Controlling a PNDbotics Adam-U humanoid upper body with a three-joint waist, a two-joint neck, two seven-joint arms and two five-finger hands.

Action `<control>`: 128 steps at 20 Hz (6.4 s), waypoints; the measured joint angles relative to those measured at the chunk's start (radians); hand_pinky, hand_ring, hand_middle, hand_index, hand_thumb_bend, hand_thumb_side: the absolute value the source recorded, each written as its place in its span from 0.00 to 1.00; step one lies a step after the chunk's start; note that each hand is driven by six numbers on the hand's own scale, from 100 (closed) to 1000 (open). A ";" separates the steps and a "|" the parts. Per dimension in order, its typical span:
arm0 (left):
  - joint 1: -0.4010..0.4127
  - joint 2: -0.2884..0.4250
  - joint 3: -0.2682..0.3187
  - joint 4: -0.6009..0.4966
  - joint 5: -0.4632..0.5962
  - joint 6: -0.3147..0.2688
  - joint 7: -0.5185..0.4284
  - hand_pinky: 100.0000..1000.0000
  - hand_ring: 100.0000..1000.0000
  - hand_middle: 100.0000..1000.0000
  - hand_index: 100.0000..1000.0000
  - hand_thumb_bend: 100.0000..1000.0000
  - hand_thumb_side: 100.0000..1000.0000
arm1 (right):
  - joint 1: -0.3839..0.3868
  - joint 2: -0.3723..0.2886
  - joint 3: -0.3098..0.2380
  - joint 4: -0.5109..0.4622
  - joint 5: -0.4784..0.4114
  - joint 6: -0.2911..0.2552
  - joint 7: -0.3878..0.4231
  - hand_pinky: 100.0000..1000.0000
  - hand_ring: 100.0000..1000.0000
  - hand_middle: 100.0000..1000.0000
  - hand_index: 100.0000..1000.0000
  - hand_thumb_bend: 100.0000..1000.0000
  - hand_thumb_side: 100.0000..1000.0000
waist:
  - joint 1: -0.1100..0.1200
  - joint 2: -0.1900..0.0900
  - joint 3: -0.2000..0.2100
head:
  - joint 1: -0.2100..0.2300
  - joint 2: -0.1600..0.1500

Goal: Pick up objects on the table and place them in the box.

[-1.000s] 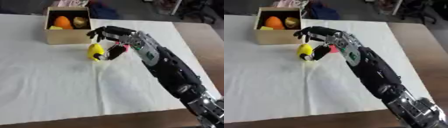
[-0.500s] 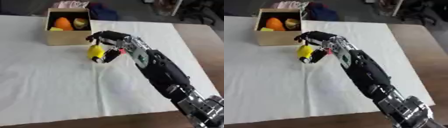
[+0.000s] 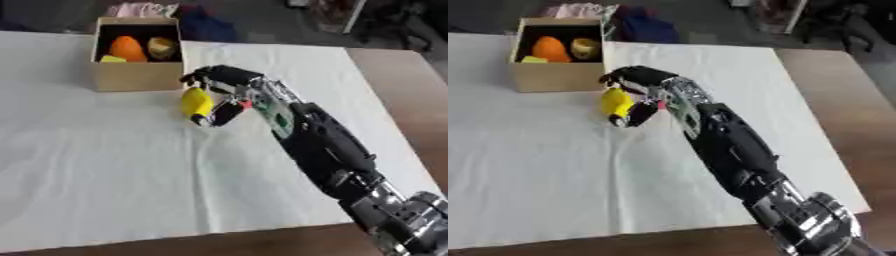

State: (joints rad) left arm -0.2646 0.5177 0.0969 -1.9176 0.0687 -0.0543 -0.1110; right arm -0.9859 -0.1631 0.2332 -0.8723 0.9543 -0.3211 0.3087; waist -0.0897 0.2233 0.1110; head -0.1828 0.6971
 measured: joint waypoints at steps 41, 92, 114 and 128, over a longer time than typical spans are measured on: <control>-0.047 -0.076 -0.020 -0.007 0.010 -0.002 -0.060 0.75 0.53 0.59 0.75 0.00 0.52 | -0.205 -0.009 -0.067 -0.004 -0.012 0.093 -0.357 0.58 0.40 0.36 0.47 0.01 0.00 | -0.023 0.024 0.155 | -0.119 -0.046; -0.018 -0.101 -0.012 -0.006 0.002 0.015 -0.080 0.76 0.54 0.60 0.75 0.00 0.54 | -0.032 -0.321 -0.165 -0.012 -0.080 0.131 0.205 0.82 0.84 0.93 0.99 0.35 0.40 | -0.038 0.029 0.119 | -0.108 -0.061; -0.018 -0.101 -0.012 -0.006 0.001 0.013 -0.088 0.77 0.55 0.60 0.76 0.00 0.54 | 0.001 -0.300 -0.146 0.071 -0.065 0.063 0.362 0.82 0.84 0.88 0.97 0.36 0.42 | -0.038 0.037 0.112 | -0.102 -0.065; -0.018 -0.101 -0.012 -0.006 0.001 0.013 -0.092 0.77 0.55 0.61 0.76 0.00 0.54 | 0.001 -0.271 -0.150 0.076 -0.013 0.060 0.289 0.73 0.66 0.56 0.59 0.16 0.10 | -0.038 0.042 0.111 | -0.101 -0.065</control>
State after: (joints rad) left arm -0.2823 0.4169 0.0852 -1.9232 0.0692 -0.0416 -0.2034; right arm -0.9854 -0.4339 0.0827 -0.7967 0.9411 -0.2610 0.5976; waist -0.1276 0.2649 0.2224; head -0.2839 0.6318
